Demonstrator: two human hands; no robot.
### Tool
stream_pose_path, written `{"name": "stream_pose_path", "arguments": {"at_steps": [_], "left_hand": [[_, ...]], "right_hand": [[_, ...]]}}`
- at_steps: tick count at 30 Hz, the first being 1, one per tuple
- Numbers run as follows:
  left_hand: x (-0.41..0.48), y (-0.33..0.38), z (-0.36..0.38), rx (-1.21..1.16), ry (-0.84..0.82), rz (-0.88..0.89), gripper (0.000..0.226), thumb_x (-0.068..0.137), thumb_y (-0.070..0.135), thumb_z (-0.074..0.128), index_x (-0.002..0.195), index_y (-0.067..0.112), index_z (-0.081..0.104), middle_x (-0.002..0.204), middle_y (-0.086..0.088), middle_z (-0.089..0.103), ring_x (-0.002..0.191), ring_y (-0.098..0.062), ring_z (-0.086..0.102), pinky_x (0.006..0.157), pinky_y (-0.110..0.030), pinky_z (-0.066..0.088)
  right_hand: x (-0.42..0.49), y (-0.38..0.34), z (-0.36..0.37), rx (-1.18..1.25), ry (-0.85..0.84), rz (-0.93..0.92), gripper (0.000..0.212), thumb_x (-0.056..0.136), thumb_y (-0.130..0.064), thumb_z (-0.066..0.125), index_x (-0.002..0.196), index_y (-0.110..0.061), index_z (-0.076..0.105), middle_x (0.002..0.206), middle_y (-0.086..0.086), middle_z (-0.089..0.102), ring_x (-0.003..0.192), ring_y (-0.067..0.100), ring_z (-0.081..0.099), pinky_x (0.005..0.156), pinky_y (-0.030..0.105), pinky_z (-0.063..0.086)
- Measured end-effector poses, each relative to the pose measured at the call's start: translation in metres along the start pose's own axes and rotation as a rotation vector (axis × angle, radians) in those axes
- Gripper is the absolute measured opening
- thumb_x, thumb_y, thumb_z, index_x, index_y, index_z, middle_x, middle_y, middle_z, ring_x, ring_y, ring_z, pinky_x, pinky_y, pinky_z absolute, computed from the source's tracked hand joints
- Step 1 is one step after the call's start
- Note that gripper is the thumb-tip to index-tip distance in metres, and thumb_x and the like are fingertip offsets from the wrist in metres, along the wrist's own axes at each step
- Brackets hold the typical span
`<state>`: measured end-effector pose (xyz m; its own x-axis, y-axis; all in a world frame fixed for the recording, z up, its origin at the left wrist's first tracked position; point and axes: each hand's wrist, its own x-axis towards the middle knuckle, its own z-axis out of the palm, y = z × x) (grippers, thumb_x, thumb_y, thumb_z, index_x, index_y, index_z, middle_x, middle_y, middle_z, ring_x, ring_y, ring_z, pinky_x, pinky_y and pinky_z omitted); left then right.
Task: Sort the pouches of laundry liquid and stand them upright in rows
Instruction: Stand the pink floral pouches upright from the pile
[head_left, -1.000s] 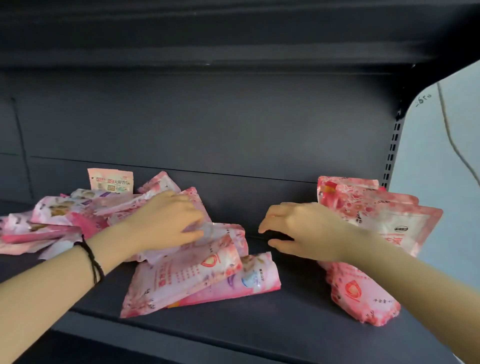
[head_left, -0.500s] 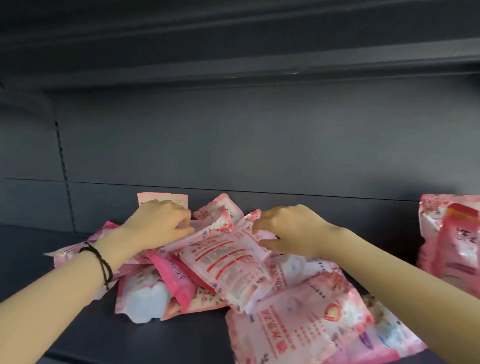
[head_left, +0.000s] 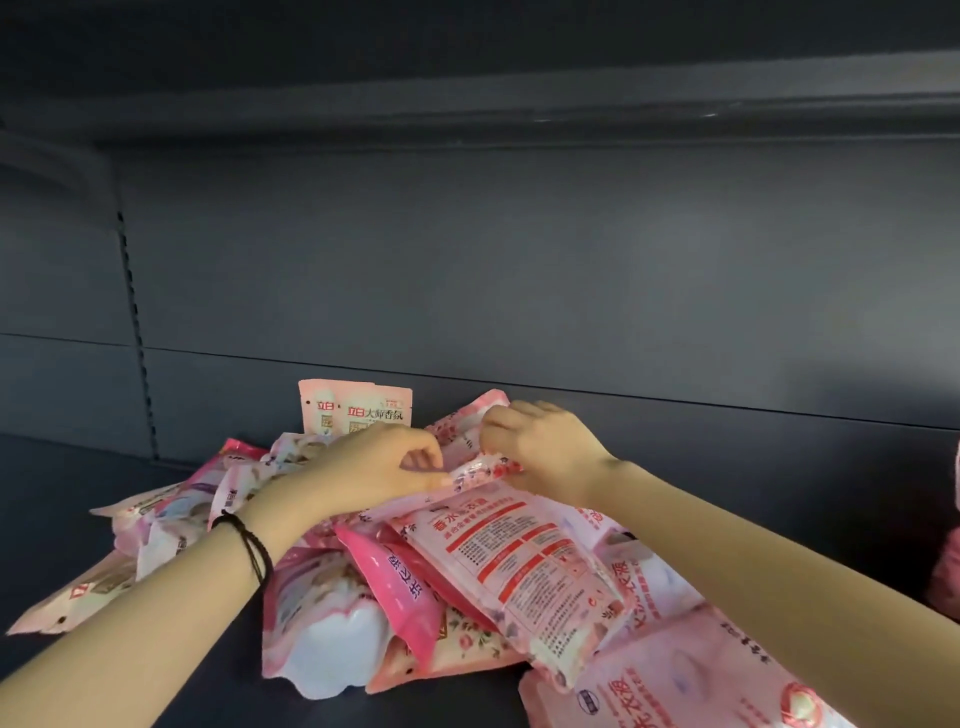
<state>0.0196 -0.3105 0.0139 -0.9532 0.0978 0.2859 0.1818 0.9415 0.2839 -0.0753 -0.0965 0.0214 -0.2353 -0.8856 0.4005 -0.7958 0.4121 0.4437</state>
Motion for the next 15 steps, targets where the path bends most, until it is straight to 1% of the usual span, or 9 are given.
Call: {"name": "stream_pose_path", "arguments": {"at_steps": [2,4,5,8,9,11,12,13,15], "left_hand": [[-0.001,-0.008,-0.001,-0.090,0.030,-0.033,0.027,0.080,0.059,0.062,0.091,0.035,0.066,0.094,0.019,0.066,0.094,-0.001,0.060,0.088,-0.032,0.051],[-0.003,-0.016,-0.002,-0.173,0.088,-0.092,0.023,0.084,0.051,0.063,0.091,0.030,0.068,0.094,0.015,0.067,0.094,-0.004,0.061,0.089,-0.030,0.050],[-0.004,-0.020,-0.003,-0.195,0.120,-0.131,0.021,0.085,0.047,0.063,0.092,0.028,0.068,0.095,0.014,0.068,0.094,-0.004,0.061,0.089,-0.030,0.049],[-0.009,-0.032,-0.006,-0.125,0.150,-0.261,0.018,0.088,0.042,0.062,0.094,0.027,0.069,0.100,0.011,0.067,0.098,-0.009,0.061,0.088,-0.030,0.047],[-0.011,-0.035,-0.006,-0.098,0.137,-0.298,0.018,0.088,0.041,0.062,0.095,0.026,0.069,0.103,0.008,0.067,0.101,-0.011,0.060,0.090,-0.032,0.047],[-0.014,-0.037,-0.006,-0.069,0.092,-0.369,0.020,0.089,0.043,0.060,0.095,0.026,0.067,0.107,0.006,0.064,0.106,-0.015,0.058,0.094,-0.034,0.046],[-0.015,-0.037,-0.005,-0.044,0.049,-0.398,0.023,0.089,0.046,0.058,0.091,0.025,0.066,0.104,0.007,0.061,0.106,-0.016,0.058,0.093,-0.032,0.046],[-0.015,-0.036,-0.003,-0.015,0.002,-0.415,0.028,0.090,0.050,0.055,0.085,0.023,0.063,0.096,0.008,0.057,0.101,-0.017,0.058,0.087,-0.029,0.045],[-0.013,-0.030,0.001,-0.006,-0.055,-0.444,0.045,0.090,0.057,0.050,0.063,0.020,0.051,0.068,0.006,0.047,0.068,-0.016,0.055,0.065,-0.026,0.038]], "right_hand": [[-0.001,0.003,0.002,0.015,0.080,-0.009,0.027,0.072,-0.018,0.077,0.096,-0.012,0.068,0.102,0.003,0.069,0.086,0.026,0.065,0.074,0.037,0.051],[-0.003,0.003,0.002,-0.015,0.086,-0.040,0.011,0.077,-0.018,0.073,0.085,-0.011,0.068,0.091,0.003,0.070,0.078,0.026,0.066,0.070,0.036,0.052],[-0.005,0.003,0.003,-0.035,0.072,-0.049,0.007,0.082,-0.017,0.067,0.083,-0.010,0.068,0.090,0.003,0.070,0.077,0.026,0.065,0.069,0.035,0.051],[-0.017,0.003,-0.004,-0.098,0.012,-0.037,0.022,0.093,-0.018,0.047,0.089,-0.012,0.068,0.101,0.001,0.069,0.083,0.025,0.065,0.071,0.036,0.051],[-0.024,0.003,-0.010,-0.110,0.037,-0.047,0.019,0.091,-0.017,0.050,0.085,-0.013,0.068,0.096,0.001,0.070,0.078,0.024,0.065,0.067,0.034,0.052],[-0.041,0.002,-0.023,-0.113,0.124,-0.057,0.008,0.078,-0.012,0.066,0.070,-0.014,0.065,0.075,-0.001,0.068,0.061,0.022,0.061,0.053,0.027,0.048],[-0.050,0.002,-0.029,-0.111,0.164,-0.058,0.012,0.072,-0.011,0.070,0.064,-0.014,0.062,0.066,-0.002,0.063,0.054,0.022,0.057,0.047,0.025,0.044],[-0.059,0.002,-0.034,-0.115,0.183,-0.056,0.015,0.069,-0.010,0.072,0.061,-0.014,0.059,0.062,-0.002,0.060,0.051,0.022,0.054,0.044,0.024,0.041],[-0.075,-0.001,-0.040,-0.135,0.190,-0.071,0.016,0.070,-0.012,0.070,0.060,-0.014,0.057,0.061,-0.002,0.057,0.051,0.022,0.051,0.042,0.026,0.041]]}}
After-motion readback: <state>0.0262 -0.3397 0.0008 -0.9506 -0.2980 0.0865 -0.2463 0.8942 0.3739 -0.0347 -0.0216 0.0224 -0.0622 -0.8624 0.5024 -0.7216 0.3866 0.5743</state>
